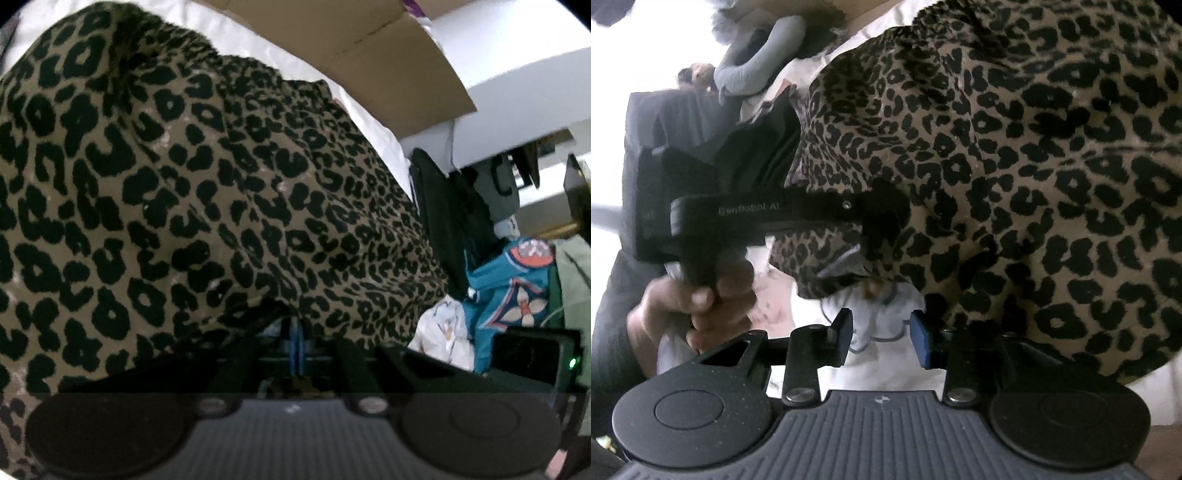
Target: Fold clothes
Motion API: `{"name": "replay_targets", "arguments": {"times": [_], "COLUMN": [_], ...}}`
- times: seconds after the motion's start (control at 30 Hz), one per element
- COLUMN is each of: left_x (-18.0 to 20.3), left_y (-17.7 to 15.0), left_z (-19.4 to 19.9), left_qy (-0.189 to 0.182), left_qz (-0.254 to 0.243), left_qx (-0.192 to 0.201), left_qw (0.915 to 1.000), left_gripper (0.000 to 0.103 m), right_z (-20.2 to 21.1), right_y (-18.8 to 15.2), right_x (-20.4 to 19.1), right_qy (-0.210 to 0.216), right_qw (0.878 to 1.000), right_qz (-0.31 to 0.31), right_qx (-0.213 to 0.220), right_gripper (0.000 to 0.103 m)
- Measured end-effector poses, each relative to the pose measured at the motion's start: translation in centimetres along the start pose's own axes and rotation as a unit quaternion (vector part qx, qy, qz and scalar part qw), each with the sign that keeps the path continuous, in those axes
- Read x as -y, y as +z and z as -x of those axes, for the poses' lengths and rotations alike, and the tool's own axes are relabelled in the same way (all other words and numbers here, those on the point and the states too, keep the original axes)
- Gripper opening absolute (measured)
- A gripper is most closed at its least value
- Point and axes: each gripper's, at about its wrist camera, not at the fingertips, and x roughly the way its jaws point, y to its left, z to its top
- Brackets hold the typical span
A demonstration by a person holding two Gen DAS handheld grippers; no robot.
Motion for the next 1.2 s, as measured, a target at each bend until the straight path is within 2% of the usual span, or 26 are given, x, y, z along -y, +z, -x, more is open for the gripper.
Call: {"name": "replay_targets", "arguments": {"times": [0.07,0.2,0.27,0.63,0.97,1.2], "left_x": [-0.6,-1.2,-1.2,-1.1,0.2,0.4], "left_y": [0.2,0.3,0.2,-2.1,-4.2,-5.0], "left_z": [-0.4,-0.5,0.2,5.0,3.0,2.9], "left_qy": [0.0,0.003,-0.003,-0.021,-0.024,-0.005], "left_qz": [0.017,0.024,0.026,0.008,-0.03,-0.061], "left_qx": [0.001,0.001,0.001,0.019,-0.001,-0.01], "left_qw": [0.9999,0.9997,0.9997,0.9996,0.9993,0.9981], "left_gripper": [0.002,0.004,0.011,0.015,0.018,0.018], "right_z": [-0.5,-1.5,-1.5,-1.1,-1.0,-0.9], "right_y": [0.1,0.7,1.0,1.9,1.8,1.4], "right_x": [0.3,0.8,1.0,1.3,2.7,3.9], "right_qy": [0.009,-0.004,-0.005,-0.004,0.011,0.024], "right_qw": [1.0,1.0,0.999,0.999,0.995,0.991], "right_qz": [-0.013,-0.023,-0.029,-0.036,-0.088,-0.126], "right_qx": [0.004,0.017,0.024,0.041,0.045,0.048], "right_gripper": [0.037,0.037,0.037,0.037,0.036,0.036]}}
